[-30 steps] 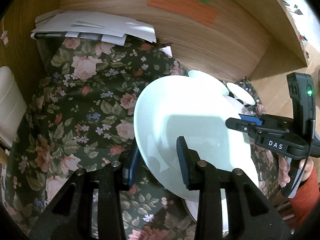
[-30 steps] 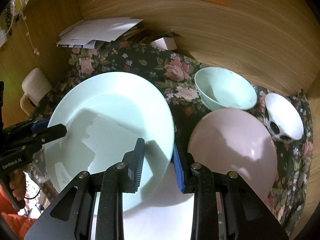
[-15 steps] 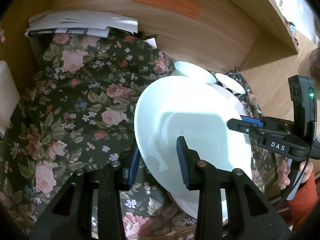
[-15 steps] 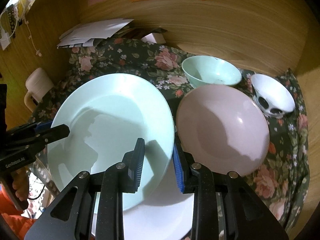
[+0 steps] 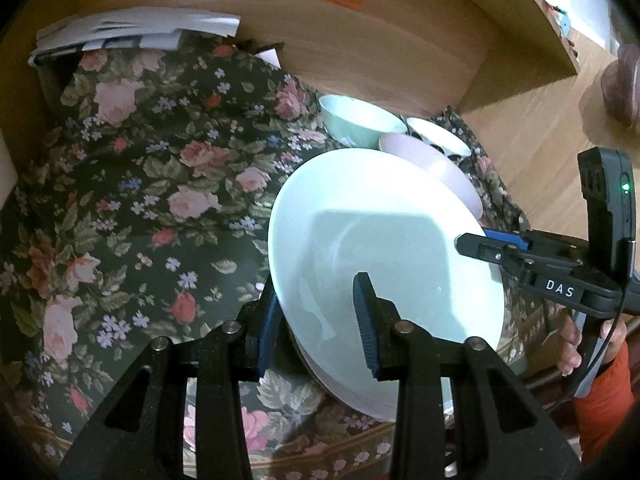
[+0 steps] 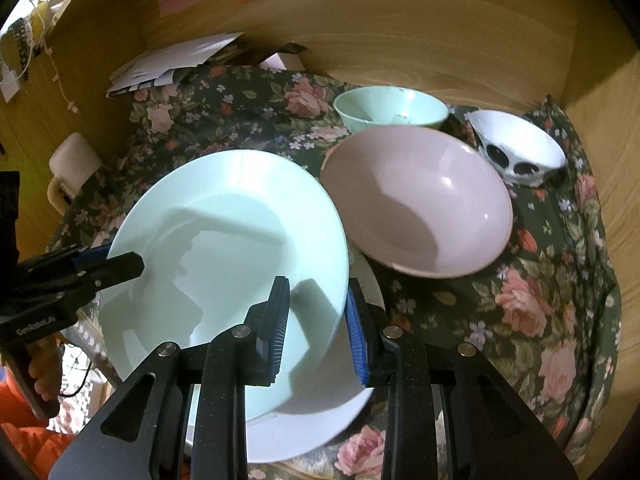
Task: Organize plates and bowls
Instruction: 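Carry the mint-green plate over the white plate and lower it onto it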
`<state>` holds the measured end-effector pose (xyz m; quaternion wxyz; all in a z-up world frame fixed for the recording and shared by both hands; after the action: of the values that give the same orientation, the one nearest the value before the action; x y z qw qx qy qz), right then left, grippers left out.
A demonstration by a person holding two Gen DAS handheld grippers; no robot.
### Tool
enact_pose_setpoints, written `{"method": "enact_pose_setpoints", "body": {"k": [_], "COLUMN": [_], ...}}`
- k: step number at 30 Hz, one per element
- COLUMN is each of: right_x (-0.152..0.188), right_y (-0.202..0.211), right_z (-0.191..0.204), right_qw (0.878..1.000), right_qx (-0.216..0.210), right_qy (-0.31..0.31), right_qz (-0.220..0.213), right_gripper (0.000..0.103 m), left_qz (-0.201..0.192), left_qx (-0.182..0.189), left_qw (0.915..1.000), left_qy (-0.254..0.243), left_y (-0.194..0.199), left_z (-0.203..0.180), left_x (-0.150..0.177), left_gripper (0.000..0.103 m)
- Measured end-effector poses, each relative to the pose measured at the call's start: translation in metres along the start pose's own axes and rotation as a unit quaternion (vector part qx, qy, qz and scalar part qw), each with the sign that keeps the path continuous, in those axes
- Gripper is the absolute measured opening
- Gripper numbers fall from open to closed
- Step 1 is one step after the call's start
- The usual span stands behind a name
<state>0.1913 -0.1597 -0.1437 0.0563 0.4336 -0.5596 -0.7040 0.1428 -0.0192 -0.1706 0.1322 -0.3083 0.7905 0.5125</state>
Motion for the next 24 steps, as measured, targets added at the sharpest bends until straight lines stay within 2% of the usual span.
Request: {"method": "enact_pose_setpoints", "body": {"k": [8,15,19,24], "right_x": [0.017,0.023,0.027,0.029], "right_y": [-0.003,-0.006,-0.008,-0.009], "right_z": [-0.001,0.001,0.001,0.001], "right_qw": [1.0,1.0,1.0,0.999], "right_qx": [-0.002,-0.009,-0.011,-0.017], "right_qy": [-0.012,-0.016,-0.016,-0.018], "right_qz": [0.008,0.012,0.017,0.021], "right_gripper": [0.025,0.025,0.025,0.025], "left_qz": [0.021,0.016,0.03,0.03], "left_qx": [-0.019,-0.03,-0.037,-0.045], "left_qw": [0.9995,0.9992,0.9986,0.9979], "left_qy": [-0.012,-0.019,-0.022,-0.036], "left_y": [-0.012,-0.013,-0.022,-0.023], "left_z": [0.0,0.002,0.004,0.004], "left_x": [0.016,0.016,0.018,0.018], "left_gripper": [0.035,0.035,0.035,0.035]}}
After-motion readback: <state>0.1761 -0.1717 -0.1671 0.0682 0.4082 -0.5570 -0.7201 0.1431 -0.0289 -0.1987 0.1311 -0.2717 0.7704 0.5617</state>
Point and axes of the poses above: each gripper's, at about its wrist camera, not at the fingertips, and y roughly against the way its jaws point, z to its left, x to its underside, the point moved 8 cm from there along -y, roughly the way its jaws point, and after that the axes turned 14 degrees about y, right-handed, at the moved point
